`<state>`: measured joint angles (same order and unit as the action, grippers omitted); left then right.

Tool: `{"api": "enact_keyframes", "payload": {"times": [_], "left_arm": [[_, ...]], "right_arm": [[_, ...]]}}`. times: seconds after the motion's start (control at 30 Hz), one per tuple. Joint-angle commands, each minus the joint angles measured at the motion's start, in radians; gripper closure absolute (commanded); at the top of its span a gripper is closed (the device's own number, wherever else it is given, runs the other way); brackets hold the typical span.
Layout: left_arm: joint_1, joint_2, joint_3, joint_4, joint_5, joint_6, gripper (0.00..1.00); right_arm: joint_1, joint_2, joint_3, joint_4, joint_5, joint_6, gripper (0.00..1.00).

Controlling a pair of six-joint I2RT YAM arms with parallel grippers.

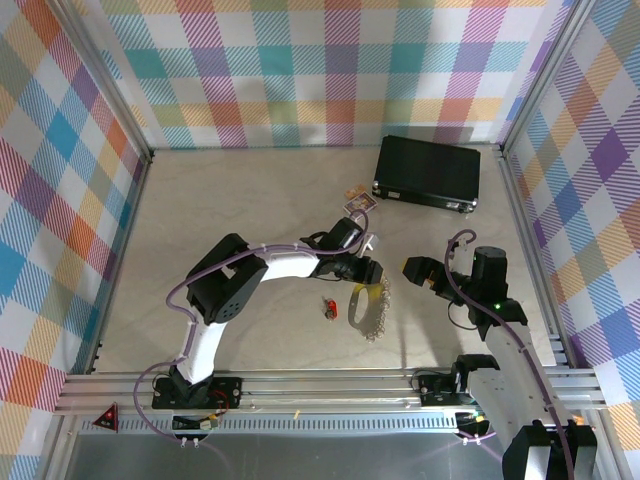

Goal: Put the keys on the keyring

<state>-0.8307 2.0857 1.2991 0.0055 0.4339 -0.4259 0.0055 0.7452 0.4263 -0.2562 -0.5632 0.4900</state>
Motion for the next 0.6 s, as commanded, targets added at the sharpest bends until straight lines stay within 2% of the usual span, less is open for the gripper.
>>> {"api": "enact_keyframes", "payload": {"times": [0.0,0.57], "left_arm": [[-0.009,0.017,0.031,-0.016,0.002,0.015,0.66],[-0.01,0.043,0.045,-0.003,0.029,0.011,0.8]], "right_arm": [[-0.004,-0.006,0.005,-0.016,-0.029,-0.014,0.01],[-0.004,-0.044,0.012,-0.052,-0.009,-0.028,0.01]]}}
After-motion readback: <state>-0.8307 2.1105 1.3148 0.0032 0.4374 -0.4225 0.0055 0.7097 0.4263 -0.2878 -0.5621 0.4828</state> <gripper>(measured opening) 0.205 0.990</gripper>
